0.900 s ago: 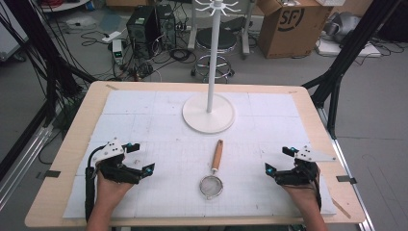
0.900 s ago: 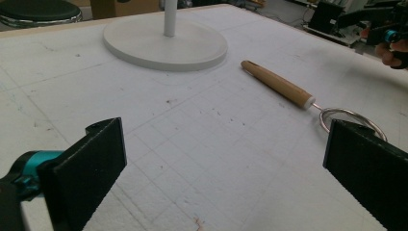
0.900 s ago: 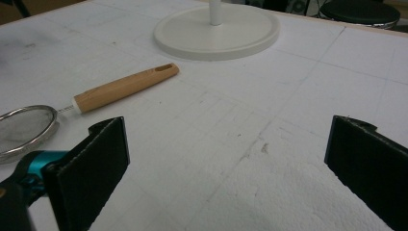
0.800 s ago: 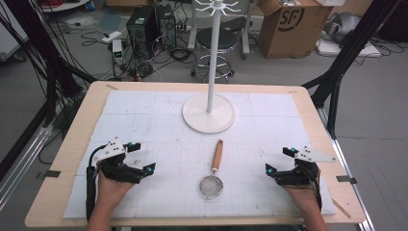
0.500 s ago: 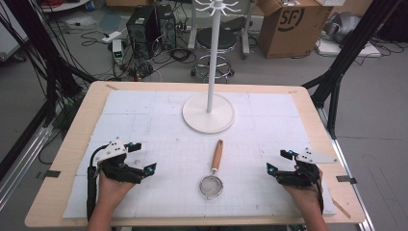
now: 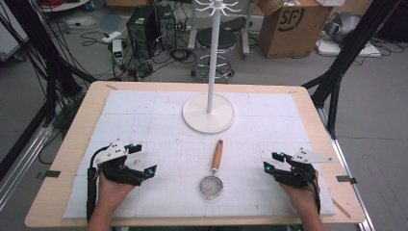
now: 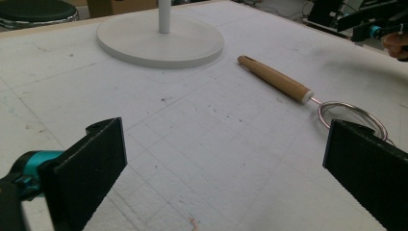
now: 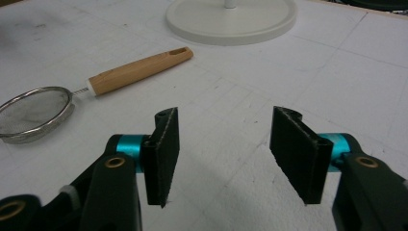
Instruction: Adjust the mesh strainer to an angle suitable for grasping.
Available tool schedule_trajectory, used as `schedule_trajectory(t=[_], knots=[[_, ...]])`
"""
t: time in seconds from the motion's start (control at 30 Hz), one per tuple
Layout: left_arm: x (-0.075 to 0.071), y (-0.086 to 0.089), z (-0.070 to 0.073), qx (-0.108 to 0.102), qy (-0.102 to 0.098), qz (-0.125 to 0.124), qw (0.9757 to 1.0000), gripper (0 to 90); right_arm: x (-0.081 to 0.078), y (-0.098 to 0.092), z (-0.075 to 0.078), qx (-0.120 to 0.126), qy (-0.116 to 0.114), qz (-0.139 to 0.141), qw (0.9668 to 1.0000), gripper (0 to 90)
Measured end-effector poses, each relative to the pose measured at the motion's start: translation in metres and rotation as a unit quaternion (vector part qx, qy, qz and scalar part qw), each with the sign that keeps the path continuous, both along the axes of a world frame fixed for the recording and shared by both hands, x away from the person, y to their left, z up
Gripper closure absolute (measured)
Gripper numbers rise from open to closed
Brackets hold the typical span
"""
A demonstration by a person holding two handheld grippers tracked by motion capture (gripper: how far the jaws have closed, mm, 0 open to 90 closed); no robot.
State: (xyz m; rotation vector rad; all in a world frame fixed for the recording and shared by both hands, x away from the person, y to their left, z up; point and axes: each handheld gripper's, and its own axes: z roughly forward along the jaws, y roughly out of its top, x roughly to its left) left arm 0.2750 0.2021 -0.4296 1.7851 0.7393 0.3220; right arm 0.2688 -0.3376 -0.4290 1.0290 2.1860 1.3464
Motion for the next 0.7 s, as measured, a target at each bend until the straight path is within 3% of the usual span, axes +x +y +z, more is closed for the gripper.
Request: schedule_trajectory(t=[0.7], knots=[[0.0007,-0.0030,-0.0006,0.004,0.002,-0.001,1.0000,3.4,0.0025,-0.0001,0.0009,-0.007,0.010,0.018,0.9998,80.8]])
